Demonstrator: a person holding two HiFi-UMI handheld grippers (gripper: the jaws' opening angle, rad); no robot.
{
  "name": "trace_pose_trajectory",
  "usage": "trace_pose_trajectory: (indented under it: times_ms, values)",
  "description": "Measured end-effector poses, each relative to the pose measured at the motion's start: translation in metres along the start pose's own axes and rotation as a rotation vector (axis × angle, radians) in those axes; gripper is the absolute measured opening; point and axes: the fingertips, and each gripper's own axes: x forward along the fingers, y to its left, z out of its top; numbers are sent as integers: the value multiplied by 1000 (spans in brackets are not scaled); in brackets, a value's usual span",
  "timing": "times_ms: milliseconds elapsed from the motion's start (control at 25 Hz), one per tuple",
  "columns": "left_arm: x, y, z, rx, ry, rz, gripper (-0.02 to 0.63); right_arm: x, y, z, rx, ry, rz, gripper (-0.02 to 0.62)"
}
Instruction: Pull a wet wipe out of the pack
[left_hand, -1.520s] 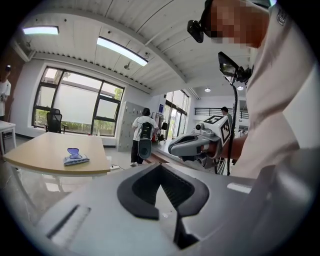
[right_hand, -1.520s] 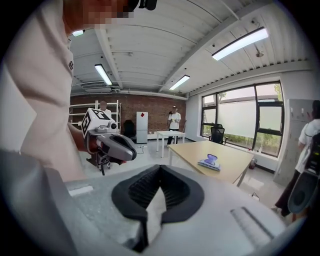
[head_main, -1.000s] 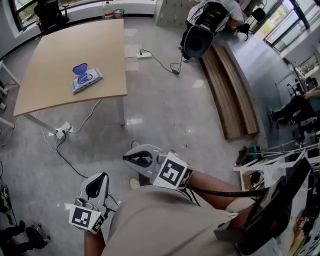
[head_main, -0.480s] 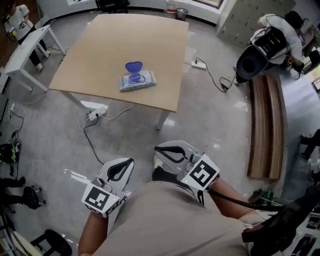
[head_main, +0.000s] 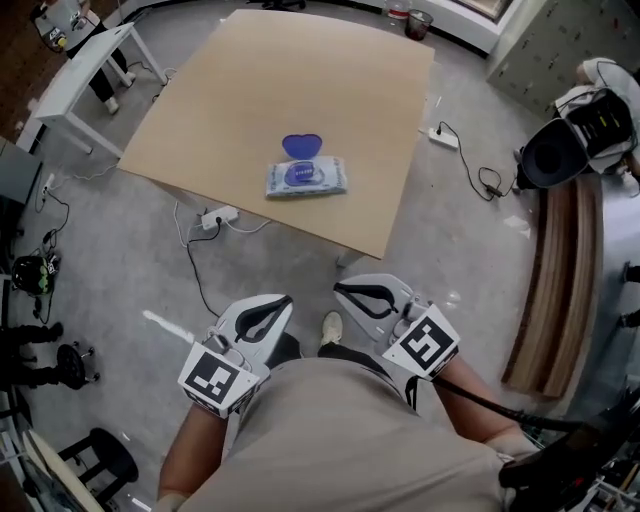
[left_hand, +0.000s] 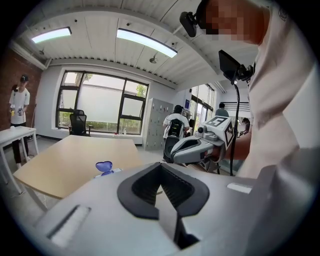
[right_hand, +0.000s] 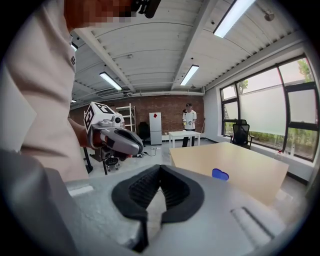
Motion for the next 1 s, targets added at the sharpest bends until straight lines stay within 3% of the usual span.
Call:
trace_pose_trajectory:
  times_ms: [280, 520, 720, 840, 1000]
  values:
    - [28, 79, 0, -23, 23, -53, 5, 53, -61, 7, 35, 32, -52, 2]
    - [46, 148, 10, 42, 51, -173, 5, 103, -103, 32, 50, 63, -146, 2]
    - [66, 184, -1, 75, 88, -254, 5, 129, -132, 21, 61, 110, -233, 3]
    - [81, 204, -15, 71, 122, -259, 5, 141, -147, 6, 55, 140, -254, 5]
    - [106, 217, -24, 53, 161, -219, 5, 140, -169, -16, 39, 195, -221, 38]
